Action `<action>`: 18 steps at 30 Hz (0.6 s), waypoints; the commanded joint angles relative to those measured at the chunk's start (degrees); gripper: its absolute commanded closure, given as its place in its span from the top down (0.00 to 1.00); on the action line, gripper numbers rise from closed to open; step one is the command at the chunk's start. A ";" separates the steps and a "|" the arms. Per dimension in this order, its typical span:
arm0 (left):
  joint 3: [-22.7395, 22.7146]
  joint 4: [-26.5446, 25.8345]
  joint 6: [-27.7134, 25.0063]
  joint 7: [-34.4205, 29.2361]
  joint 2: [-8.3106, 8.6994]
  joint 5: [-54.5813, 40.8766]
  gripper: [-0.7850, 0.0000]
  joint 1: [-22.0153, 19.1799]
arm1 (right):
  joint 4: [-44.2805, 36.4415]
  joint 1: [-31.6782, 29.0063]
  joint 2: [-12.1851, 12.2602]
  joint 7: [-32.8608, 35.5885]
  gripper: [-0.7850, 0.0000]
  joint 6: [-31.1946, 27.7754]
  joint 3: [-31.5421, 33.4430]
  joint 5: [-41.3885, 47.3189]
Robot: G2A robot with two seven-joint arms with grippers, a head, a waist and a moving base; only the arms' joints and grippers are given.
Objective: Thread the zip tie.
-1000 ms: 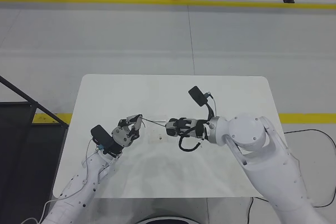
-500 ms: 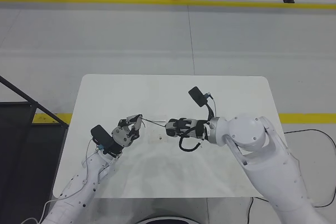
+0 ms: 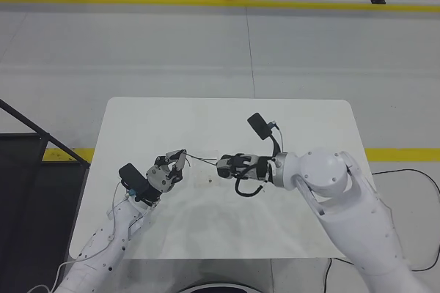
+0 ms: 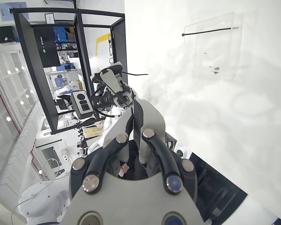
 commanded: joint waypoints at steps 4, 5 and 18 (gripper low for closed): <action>0.00 0.00 0.00 0.00 0.00 0.00 0.00 0.00 | 0.24 0.29 0.03 -0.17 0.00 0.36 -0.30 0.27; 0.00 0.00 0.00 0.00 0.00 0.00 0.00 0.00 | 0.23 0.30 0.04 -0.26 0.00 0.28 -0.30 0.42; 0.00 0.00 0.00 0.00 0.00 0.00 0.00 0.00 | 0.44 0.38 0.24 -0.86 0.00 0.33 -0.45 1.38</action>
